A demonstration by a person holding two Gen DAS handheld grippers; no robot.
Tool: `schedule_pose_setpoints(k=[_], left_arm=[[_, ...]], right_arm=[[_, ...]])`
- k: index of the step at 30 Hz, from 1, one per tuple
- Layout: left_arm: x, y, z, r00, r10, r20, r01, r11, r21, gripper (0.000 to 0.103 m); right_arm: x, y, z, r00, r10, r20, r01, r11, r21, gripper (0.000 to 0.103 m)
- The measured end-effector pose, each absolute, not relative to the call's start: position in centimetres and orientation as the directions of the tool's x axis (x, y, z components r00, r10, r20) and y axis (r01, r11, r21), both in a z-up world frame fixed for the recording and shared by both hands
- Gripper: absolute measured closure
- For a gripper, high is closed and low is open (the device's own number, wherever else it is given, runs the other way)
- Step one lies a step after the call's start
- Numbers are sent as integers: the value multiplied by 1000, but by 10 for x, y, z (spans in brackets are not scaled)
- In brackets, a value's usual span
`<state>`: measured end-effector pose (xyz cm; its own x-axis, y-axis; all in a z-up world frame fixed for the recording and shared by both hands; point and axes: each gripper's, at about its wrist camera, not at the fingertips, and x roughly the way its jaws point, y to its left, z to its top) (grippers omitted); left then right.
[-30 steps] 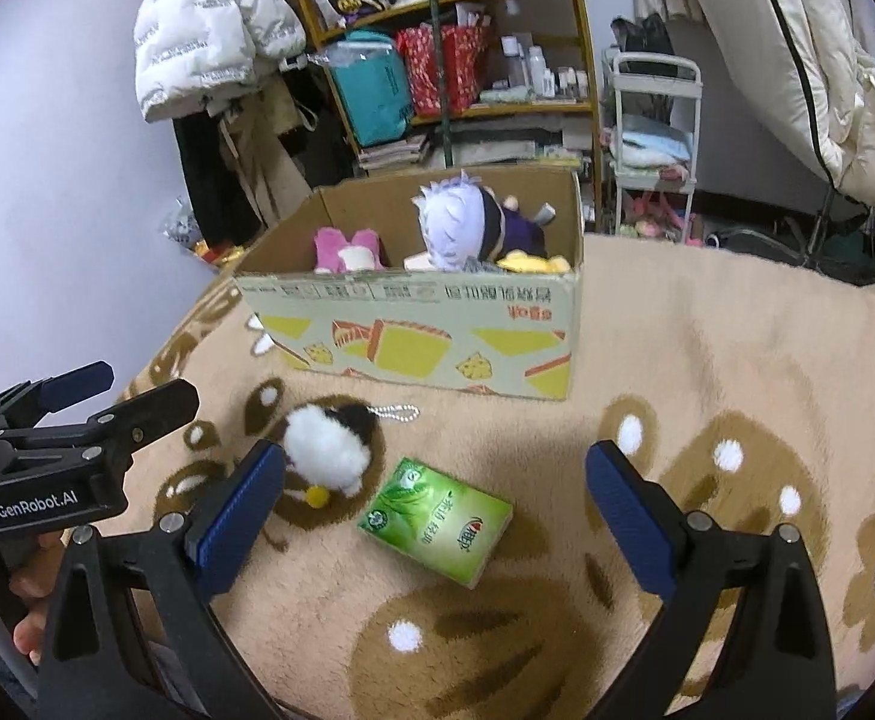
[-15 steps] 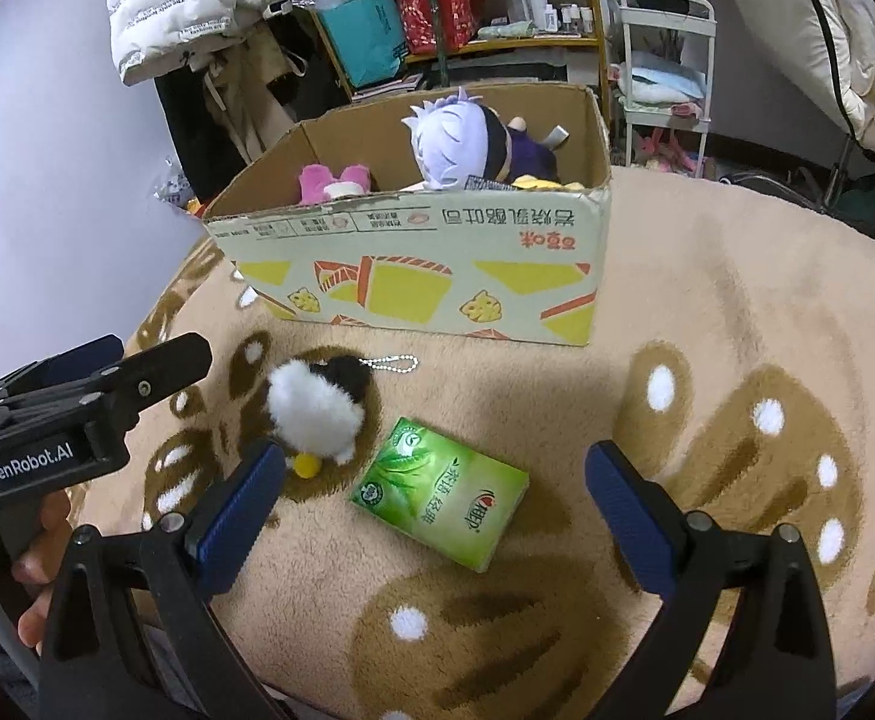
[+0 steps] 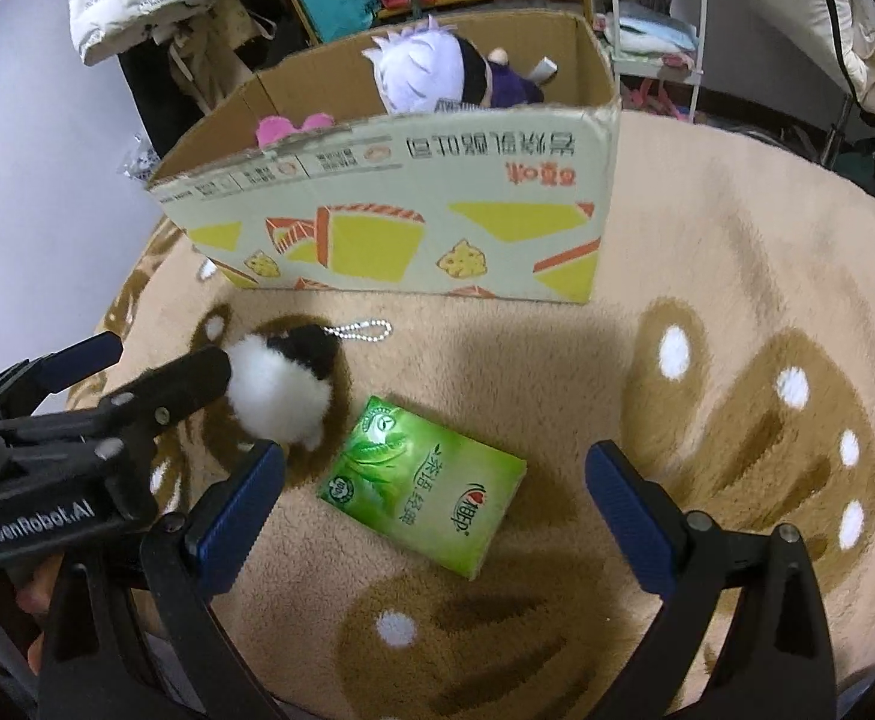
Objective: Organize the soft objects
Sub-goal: 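Lower both tools toward the white fluffy plush and green tea pack, then grasp the white fluffy plush with the left tool while the right tool grasps the green pack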
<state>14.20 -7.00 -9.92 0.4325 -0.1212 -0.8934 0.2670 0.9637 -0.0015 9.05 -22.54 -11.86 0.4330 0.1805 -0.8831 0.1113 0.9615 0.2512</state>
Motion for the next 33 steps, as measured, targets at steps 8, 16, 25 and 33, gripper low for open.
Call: schedule_pose_setpoints(k=[8,16,25,33], left_arm=[[154,-79,-126,357,-95,-929,278,960,9,2],[169,-79,-146,296,-86,-951,262,965,-6,2],[183,-77,-162,272,-67,-960,243,970,1,2],[188,-78,-163,301,-75,-951,265,964,8,17]], right_arm=[[104,-210,-138,386,206,-899,62,967,249,0],[112,-197,-160,312,172,-934,48,979,196,0],[113,-195,-169,268,142,-953,45,986,160,5],[117,-189,-171,266,140,-954,38,987,156,9]])
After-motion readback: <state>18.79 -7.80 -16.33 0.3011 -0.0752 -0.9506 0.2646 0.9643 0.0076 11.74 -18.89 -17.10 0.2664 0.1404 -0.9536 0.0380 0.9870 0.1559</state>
